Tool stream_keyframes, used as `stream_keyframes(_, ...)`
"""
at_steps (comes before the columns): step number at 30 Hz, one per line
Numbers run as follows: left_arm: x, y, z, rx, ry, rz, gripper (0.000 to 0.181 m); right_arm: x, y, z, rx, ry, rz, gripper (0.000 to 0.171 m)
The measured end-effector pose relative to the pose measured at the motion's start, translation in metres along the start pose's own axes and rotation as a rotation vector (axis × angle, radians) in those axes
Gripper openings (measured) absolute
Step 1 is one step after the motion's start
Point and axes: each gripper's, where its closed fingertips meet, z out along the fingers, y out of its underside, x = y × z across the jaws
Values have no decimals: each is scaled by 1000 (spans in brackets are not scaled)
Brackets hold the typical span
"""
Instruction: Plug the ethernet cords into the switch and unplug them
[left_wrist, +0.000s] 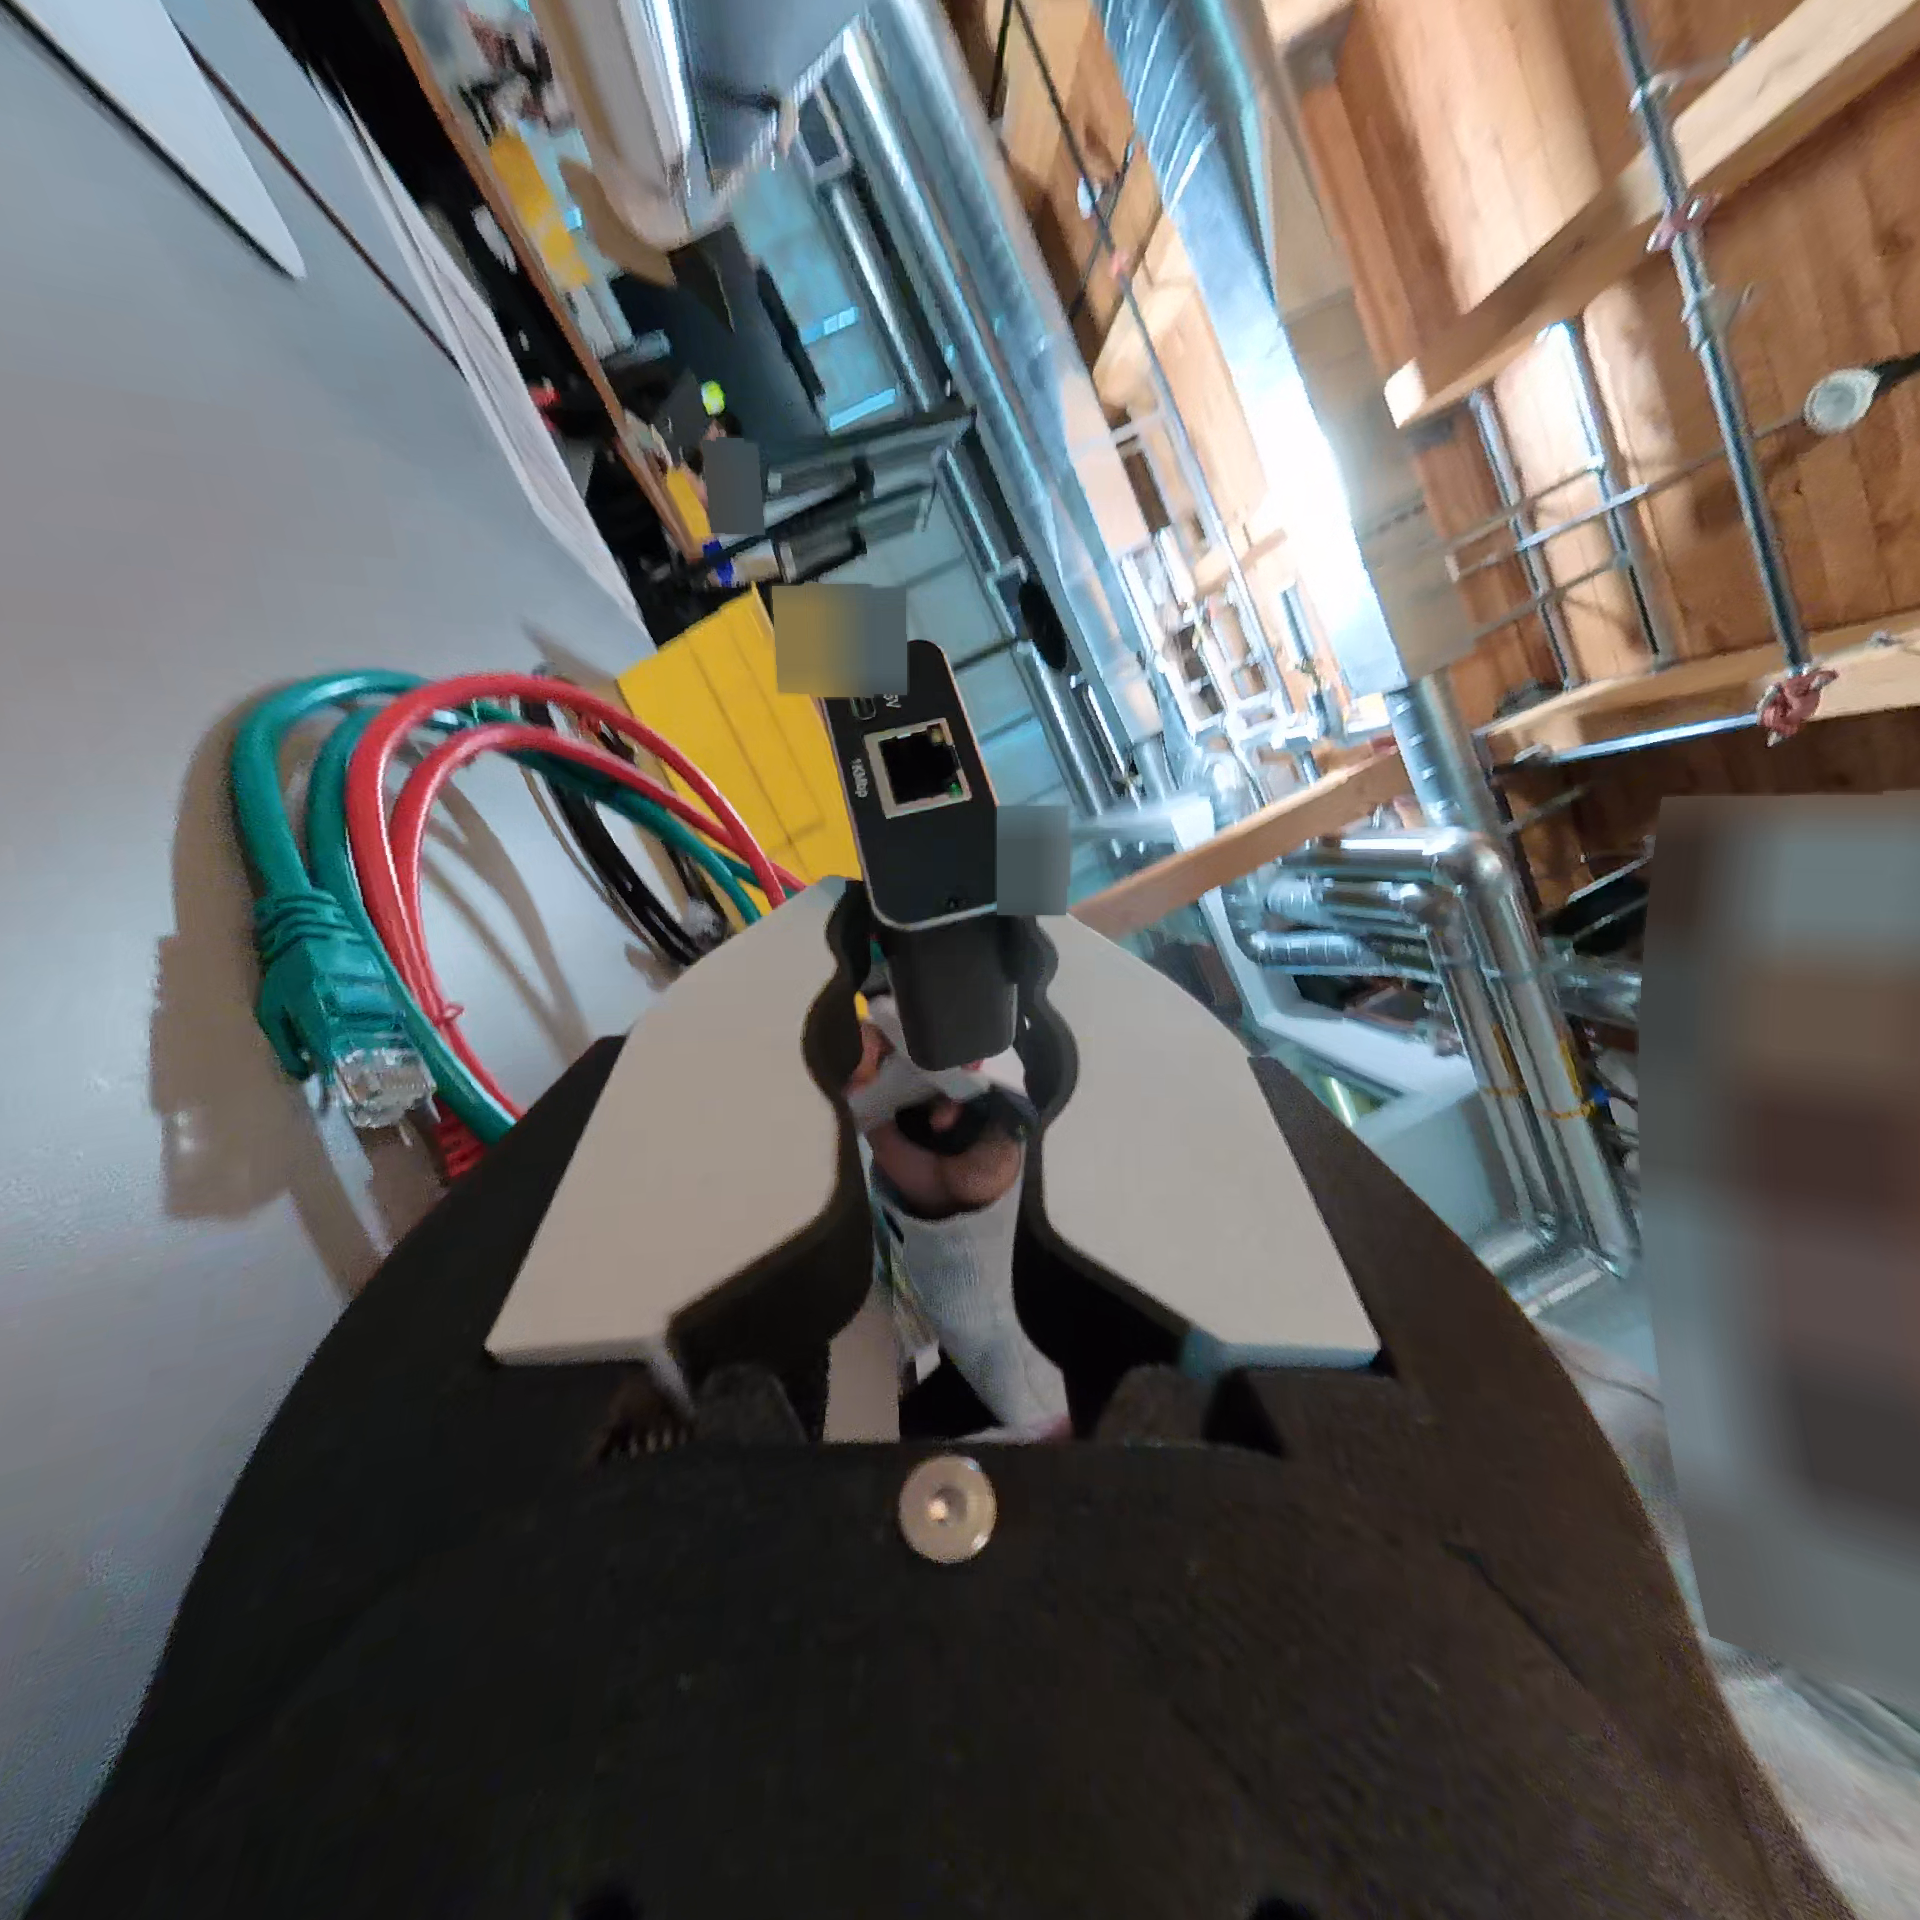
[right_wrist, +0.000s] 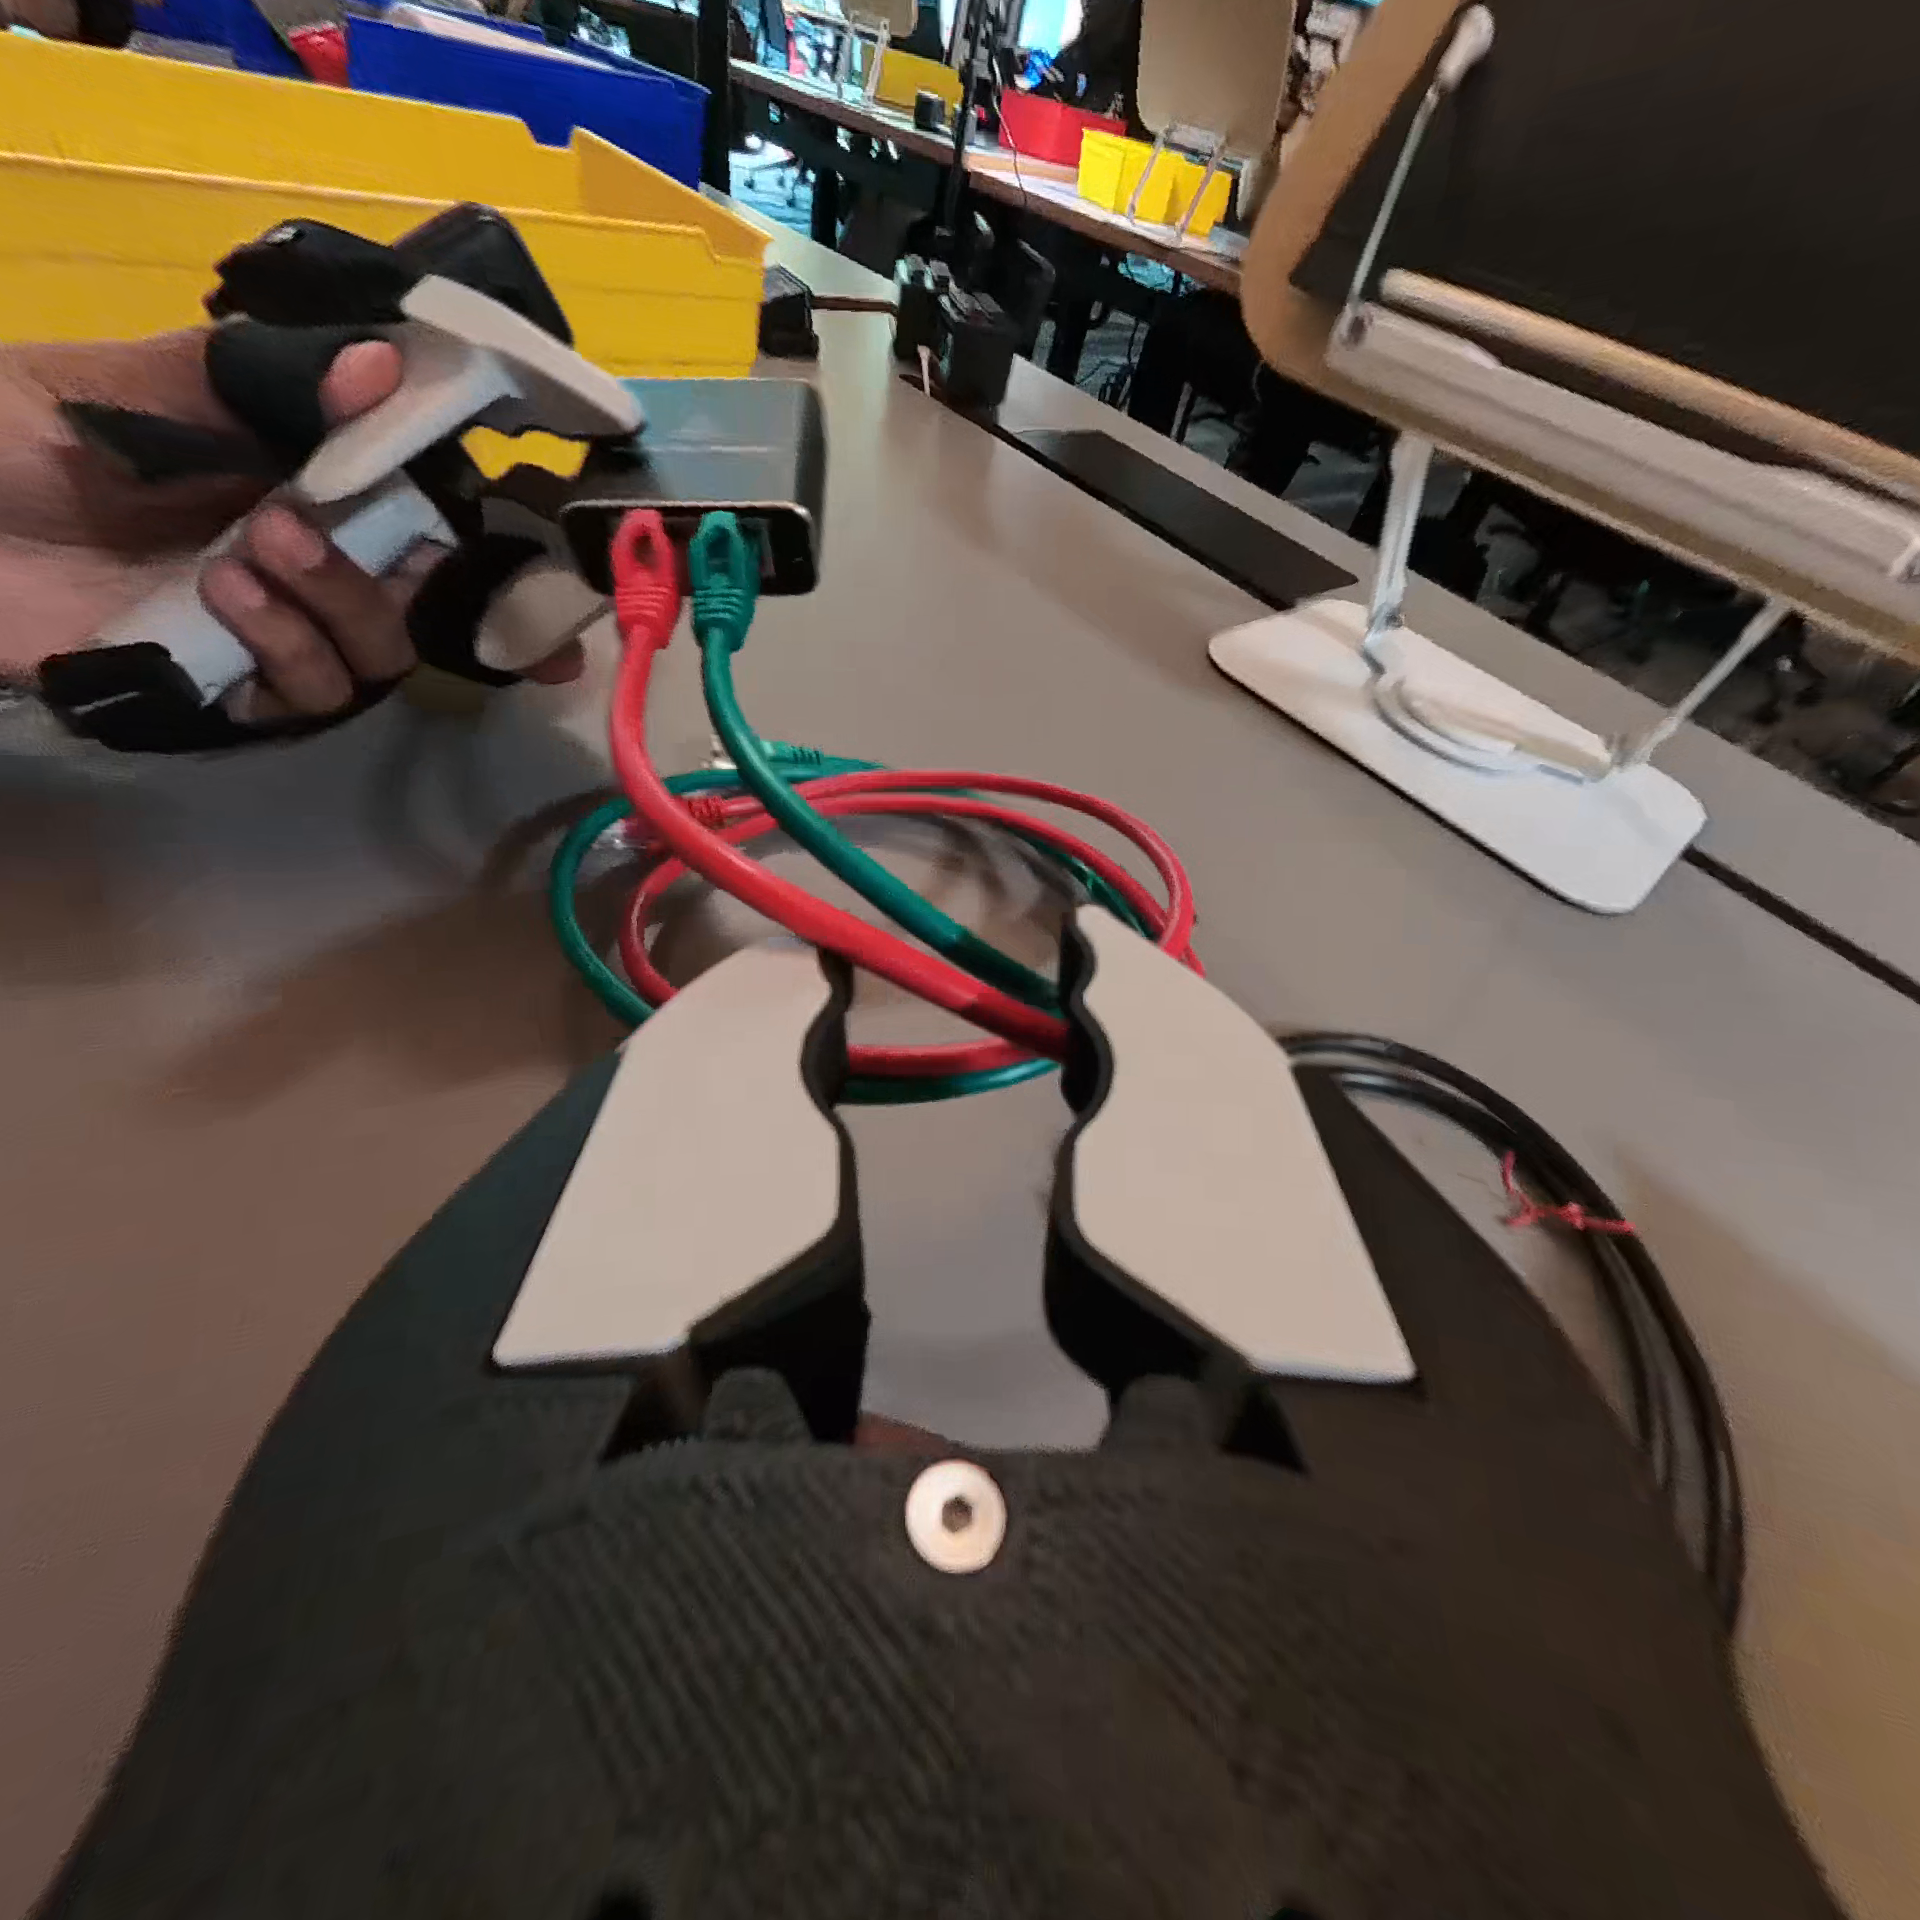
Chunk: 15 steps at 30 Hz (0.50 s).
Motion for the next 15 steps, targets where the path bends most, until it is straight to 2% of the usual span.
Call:
stream_keyframes(4,8,-23,-12,178,26,20,26,-20,-24,-3,96,-1,-60,62)
stream_keyframes(7,10,-36,-23,267,53,33,26,-34,-40,-8,161,-36,-23,65)
stream_keyframes(9,11,-44,-30,316,57,41,25,-43,-51,-14,209,-72,-7,57)
stream_keyframes(11,14,-47,-33,344,62,69,25,-55,-64,-22,275,-120,-7,40)
stream_keyframes(12,16,-48,-33,352,65,82,25,-67,-68,-26,297,-179,-10,25)
stream_keyframes(15,22,-45,-28,358,87,105,25,-112,-60,-24,225,-438,98,17)
